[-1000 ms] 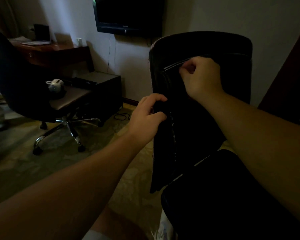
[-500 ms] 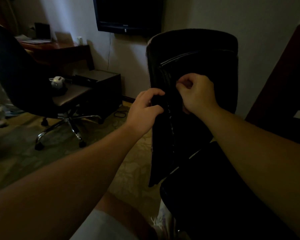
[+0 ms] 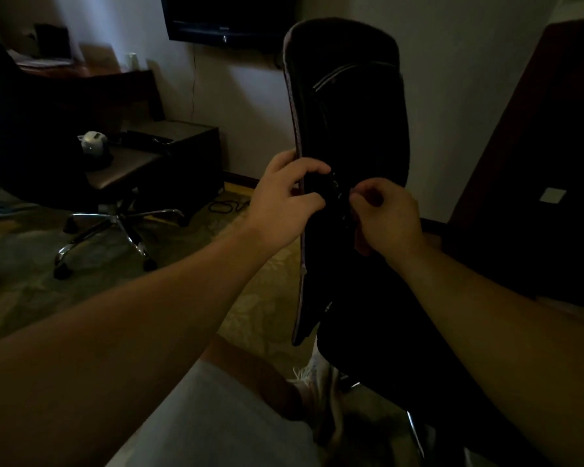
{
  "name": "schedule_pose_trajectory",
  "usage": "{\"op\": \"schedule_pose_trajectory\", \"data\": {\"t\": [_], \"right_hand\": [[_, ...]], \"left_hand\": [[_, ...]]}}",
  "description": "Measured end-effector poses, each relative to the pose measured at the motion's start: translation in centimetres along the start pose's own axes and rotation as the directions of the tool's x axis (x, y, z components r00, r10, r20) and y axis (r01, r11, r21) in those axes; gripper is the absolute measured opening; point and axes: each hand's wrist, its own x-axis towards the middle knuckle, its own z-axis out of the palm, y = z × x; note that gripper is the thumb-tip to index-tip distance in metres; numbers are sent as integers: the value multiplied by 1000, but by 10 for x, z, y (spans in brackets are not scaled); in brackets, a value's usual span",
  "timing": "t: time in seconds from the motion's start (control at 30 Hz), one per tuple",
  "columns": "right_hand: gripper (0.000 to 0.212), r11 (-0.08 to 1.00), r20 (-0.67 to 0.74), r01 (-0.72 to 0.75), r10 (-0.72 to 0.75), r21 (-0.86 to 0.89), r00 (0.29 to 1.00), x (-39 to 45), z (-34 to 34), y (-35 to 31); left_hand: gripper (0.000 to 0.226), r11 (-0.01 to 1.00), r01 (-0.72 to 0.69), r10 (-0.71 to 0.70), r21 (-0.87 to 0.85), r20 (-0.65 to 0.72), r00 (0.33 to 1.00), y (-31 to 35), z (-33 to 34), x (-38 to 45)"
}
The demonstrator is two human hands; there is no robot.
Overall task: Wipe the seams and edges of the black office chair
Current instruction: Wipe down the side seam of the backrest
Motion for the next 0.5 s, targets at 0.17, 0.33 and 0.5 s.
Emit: {"op": "schedule_pose_trajectory", "data": {"t": [0.17, 0.33, 0.5], "right_hand": [[5, 997, -18, -52, 53, 49, 998, -24, -14, 16], [5, 984, -39, -152, 156, 88, 987, -53, -31, 34], [7, 958, -58, -274, 279, 83, 959, -83, -48, 50]], "left_hand": [[27, 984, -148, 144, -95, -55, 988, 3, 18, -27], [39, 883, -151, 144, -444, -50, 988, 1, 41, -58], [50, 870, 108, -93, -480, 55, 994, -23, 64, -88]]}}
